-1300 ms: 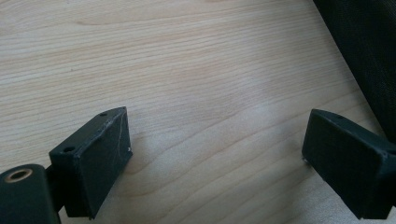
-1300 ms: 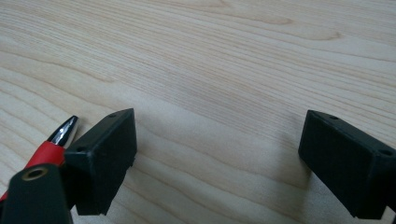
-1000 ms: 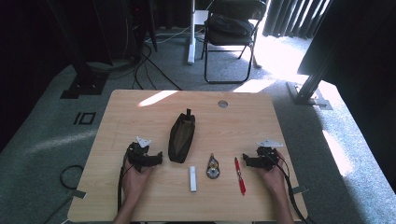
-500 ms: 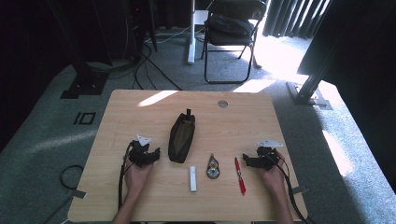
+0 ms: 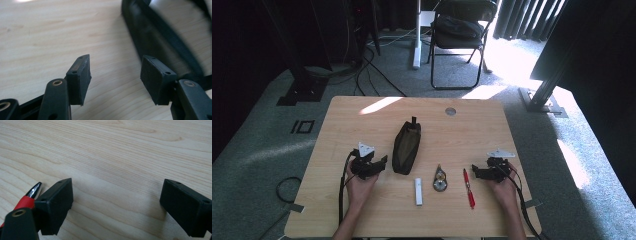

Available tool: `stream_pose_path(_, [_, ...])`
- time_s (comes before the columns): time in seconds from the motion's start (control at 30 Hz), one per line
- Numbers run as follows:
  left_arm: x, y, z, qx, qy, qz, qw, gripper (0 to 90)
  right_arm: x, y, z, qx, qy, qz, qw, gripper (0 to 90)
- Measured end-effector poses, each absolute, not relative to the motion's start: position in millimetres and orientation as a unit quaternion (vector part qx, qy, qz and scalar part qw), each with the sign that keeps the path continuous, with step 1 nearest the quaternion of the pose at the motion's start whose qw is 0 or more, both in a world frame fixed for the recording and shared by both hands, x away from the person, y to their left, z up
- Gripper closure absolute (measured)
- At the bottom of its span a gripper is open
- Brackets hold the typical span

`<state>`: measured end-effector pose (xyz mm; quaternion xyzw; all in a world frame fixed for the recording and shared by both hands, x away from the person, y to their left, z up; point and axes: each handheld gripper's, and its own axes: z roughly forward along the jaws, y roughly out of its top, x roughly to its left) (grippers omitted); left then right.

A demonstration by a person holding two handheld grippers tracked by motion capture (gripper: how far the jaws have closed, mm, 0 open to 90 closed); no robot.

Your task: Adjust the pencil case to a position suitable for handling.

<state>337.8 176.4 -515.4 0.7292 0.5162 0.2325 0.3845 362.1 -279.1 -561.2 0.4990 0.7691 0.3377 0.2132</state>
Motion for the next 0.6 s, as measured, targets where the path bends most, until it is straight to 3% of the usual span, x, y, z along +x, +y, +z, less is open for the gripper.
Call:
stream_pose_path(0.33, [329.1,146.4,-492.4,0.751,0.468,0.233,0.403,37.7,362.1,-279.1,-561.1,0.499,0.769,0.337,0.213,11.3])
stream_pose_path(0.6, [333.6,129.7,-500.9,0.763,0.471,0.212,0.389,37.8,362.1,-279.1,-561.1,0.499,0.769,0.337,0.213,11.2])
